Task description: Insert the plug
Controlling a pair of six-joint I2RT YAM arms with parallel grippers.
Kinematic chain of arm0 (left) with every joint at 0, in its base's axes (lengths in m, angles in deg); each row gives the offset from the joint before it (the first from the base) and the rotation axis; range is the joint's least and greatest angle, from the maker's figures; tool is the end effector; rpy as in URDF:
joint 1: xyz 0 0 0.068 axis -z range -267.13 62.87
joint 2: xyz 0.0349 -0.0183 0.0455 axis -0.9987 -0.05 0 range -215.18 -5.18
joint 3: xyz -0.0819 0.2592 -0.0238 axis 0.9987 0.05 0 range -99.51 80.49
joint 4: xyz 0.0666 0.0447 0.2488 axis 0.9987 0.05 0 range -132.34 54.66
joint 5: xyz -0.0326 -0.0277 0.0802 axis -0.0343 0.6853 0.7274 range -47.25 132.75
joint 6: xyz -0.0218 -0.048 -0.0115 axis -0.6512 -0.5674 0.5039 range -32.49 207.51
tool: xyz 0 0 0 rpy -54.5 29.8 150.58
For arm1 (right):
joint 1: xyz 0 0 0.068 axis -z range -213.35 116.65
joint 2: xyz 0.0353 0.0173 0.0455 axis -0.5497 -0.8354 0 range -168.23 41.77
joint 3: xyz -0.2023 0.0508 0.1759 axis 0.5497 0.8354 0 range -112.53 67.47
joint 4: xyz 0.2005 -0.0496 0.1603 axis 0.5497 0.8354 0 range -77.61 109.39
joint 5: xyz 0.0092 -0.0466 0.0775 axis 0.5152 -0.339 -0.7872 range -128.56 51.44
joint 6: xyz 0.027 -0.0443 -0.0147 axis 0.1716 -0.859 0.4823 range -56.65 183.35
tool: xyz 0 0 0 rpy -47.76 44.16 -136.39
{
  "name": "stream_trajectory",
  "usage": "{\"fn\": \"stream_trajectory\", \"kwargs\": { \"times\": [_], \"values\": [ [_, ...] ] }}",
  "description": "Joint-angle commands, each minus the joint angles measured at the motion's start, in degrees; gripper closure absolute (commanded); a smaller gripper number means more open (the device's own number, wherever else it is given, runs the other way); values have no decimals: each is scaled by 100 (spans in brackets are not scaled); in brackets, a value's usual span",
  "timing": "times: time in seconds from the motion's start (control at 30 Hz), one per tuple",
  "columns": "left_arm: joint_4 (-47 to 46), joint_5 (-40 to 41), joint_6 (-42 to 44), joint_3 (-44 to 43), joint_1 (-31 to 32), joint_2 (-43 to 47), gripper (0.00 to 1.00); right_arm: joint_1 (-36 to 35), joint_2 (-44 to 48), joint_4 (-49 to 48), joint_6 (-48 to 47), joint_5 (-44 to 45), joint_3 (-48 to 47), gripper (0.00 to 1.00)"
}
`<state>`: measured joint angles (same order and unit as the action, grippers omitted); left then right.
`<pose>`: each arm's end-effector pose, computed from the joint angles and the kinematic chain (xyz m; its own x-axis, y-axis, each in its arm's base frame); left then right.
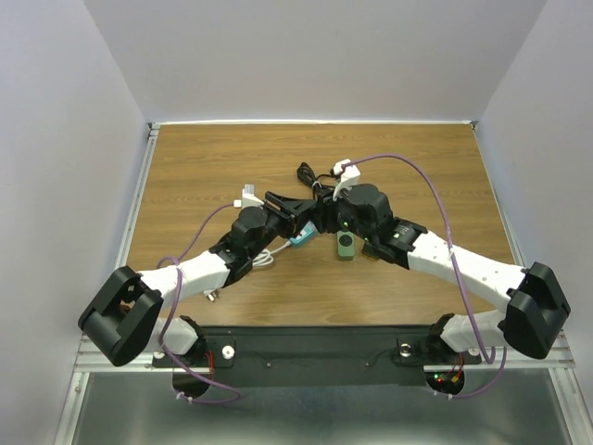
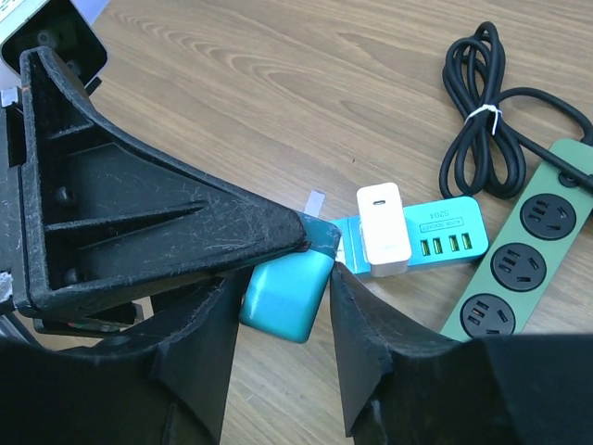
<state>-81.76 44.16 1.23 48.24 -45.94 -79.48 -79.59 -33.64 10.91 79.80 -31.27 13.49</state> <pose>0.2114 -0.1839 0.2431 -0.6408 -0.7648 -0.0659 0.0071 0.0800 -0.9968 0.2150 0.2181 0.2980 -0.4060 -0.0179 -0.9137 -0.5412 0.8103 0.2246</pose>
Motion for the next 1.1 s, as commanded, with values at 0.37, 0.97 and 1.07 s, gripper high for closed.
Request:
{"fn": "stream_trajectory", "kwargs": {
  "times": [0.37,0.97,1.07],
  "values": [
    [-1059,8,603,263,21,443,47,-34,-263,40,175,1001,-165,100],
    [532,817,4189,325,-497,233,16,133,-61,2238,691,995,-791,100],
    [584,931,4277,272,-515,-49,16,133,-52,2336,947,749,-527,100]
  ]
}}
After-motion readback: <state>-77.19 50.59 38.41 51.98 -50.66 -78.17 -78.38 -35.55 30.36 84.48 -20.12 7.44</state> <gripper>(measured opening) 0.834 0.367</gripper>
